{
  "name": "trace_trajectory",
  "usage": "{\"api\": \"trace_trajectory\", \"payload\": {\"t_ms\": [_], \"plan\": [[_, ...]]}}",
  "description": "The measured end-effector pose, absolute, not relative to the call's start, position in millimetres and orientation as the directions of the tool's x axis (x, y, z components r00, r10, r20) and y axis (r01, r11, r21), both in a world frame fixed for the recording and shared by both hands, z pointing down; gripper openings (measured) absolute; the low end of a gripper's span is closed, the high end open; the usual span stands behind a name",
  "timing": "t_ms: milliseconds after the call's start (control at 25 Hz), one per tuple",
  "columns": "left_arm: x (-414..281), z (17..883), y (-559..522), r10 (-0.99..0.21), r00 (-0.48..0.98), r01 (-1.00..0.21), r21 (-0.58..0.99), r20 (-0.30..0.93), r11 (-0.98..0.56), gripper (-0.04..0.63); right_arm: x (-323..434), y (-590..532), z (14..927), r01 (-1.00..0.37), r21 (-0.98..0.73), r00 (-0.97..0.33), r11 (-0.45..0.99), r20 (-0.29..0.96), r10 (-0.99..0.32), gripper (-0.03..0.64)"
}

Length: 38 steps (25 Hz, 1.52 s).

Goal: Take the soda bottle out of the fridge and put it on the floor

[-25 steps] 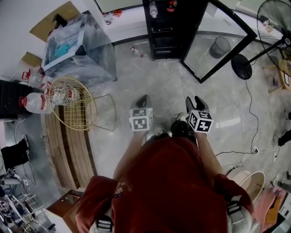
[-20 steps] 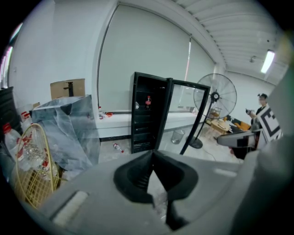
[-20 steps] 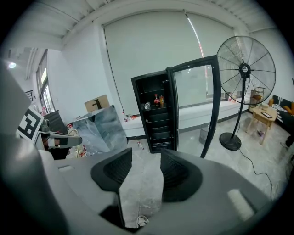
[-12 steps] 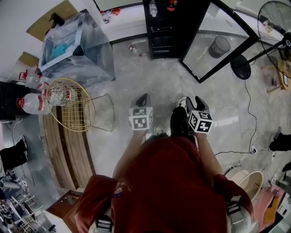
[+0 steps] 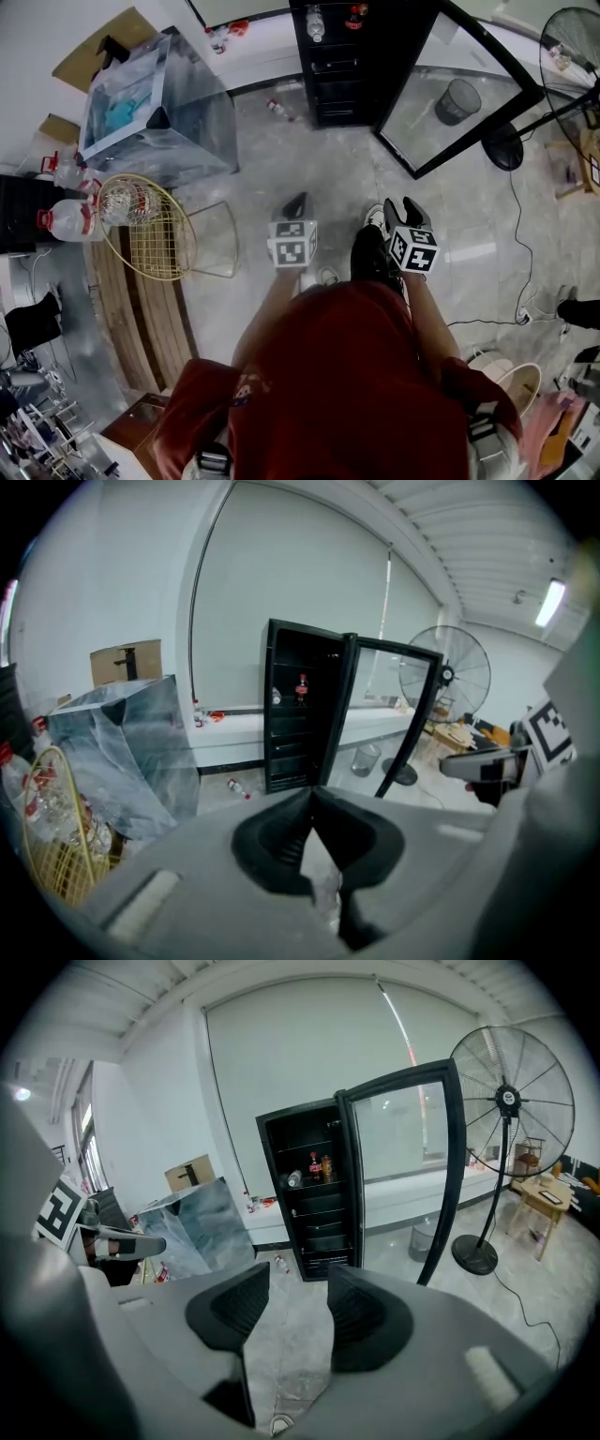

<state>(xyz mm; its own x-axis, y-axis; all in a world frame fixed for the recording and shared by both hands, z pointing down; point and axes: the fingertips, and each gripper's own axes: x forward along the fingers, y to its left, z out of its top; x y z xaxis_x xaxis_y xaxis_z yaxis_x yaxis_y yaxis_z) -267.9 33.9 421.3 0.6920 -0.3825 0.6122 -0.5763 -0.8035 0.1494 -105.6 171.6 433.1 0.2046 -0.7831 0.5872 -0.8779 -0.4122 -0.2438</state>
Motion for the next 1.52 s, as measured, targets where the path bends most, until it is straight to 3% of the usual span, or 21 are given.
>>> {"api": "trace_trajectory", "payload": {"t_ms": [1000, 1520], "plan": [[-18.9, 423.8, -100.3, -0.41, 0.61, -0.628, 0.098, 0.678, -0.772, 0.0, 145.0, 9.5, 446.3, -0.913, -0.278, 0.083, -0.299, 0.591, -0.802, 0.178], [35.6, 423.5, -150.3, -0.453, 0.587, -0.667, 0.083, 0.671, -0.741, 0.0, 201.3, -53.5, 448.7, -0.926, -0.289, 0.032, -0.241, 0.577, -0.816, 0.178]]}}
